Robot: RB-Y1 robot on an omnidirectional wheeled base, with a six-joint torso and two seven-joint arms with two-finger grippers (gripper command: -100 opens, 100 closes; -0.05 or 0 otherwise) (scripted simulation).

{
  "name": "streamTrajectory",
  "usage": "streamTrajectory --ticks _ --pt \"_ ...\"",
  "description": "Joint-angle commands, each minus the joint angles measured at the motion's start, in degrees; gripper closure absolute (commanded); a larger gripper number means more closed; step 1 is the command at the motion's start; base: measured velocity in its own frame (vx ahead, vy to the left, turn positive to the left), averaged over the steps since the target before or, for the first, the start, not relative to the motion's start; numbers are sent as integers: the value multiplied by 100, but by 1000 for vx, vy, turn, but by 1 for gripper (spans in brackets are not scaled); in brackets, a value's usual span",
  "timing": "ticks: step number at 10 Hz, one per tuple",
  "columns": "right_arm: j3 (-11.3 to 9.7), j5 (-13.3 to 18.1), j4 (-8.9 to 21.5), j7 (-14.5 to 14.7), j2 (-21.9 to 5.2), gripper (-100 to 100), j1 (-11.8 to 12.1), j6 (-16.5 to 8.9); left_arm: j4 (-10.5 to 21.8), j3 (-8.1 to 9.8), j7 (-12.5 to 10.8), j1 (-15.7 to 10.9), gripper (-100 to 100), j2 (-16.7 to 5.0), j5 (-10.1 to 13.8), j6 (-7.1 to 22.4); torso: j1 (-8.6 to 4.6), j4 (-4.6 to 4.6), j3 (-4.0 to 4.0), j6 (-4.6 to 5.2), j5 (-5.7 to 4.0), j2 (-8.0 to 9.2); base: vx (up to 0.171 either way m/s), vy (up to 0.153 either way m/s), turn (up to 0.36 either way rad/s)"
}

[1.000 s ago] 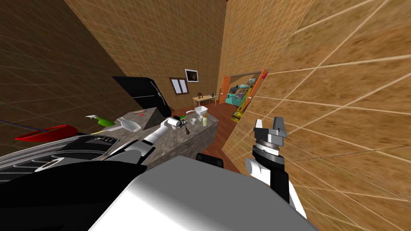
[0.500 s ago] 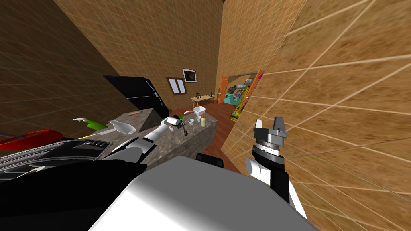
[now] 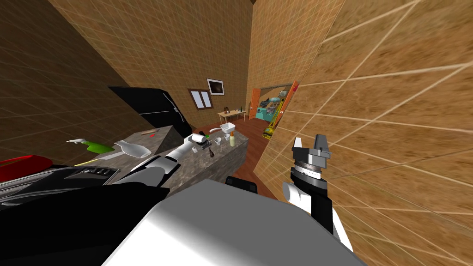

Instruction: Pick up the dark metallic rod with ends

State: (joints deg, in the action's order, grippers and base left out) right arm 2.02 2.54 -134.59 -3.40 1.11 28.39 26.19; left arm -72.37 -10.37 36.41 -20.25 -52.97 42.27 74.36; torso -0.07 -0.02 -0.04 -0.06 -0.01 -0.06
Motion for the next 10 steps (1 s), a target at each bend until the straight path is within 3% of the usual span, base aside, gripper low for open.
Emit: streamTrajectory --ticks 1,3,4,5,6,7,10 --pt "0 0 0 0 0 0 0 0 174 -42 147 -111 -100 -23 92 276 0 0 0 0 0 0 11 -6 -28" --pt "0 0 0 0 0 0 0 0 327 -71 277 -201 -100 -44 175 478 3 1 4 -3 1 7 11 -6 -24" --pt "0 0 0 0 0 0 0 0 252 -63 210 -173 -100 -38 145 426 3 1 3 -2 1 6 0 0 0" --pt "0 0 0 0 0 0 0 0 262 -65 226 -178 0 -39 150 449 4 2 5 -4 1 9 0 0 0" --pt "0 0 0 0 0 0 0 0 480 79 423 0 -100 -140 294 295 5 2 6 -4 1 11 2 -41 -169" --pt "0 0 0 0 0 0 0 0 480 79 423 0 -100 -140 294 295 -6 2 7 -2 0 12 1 -42 -98" --pt "-1 0 0 0 1 0 -1 0 1068 510 964 518 -100 -445 731 -159 -20 3 7 0 -4 13 1 -73 -237"
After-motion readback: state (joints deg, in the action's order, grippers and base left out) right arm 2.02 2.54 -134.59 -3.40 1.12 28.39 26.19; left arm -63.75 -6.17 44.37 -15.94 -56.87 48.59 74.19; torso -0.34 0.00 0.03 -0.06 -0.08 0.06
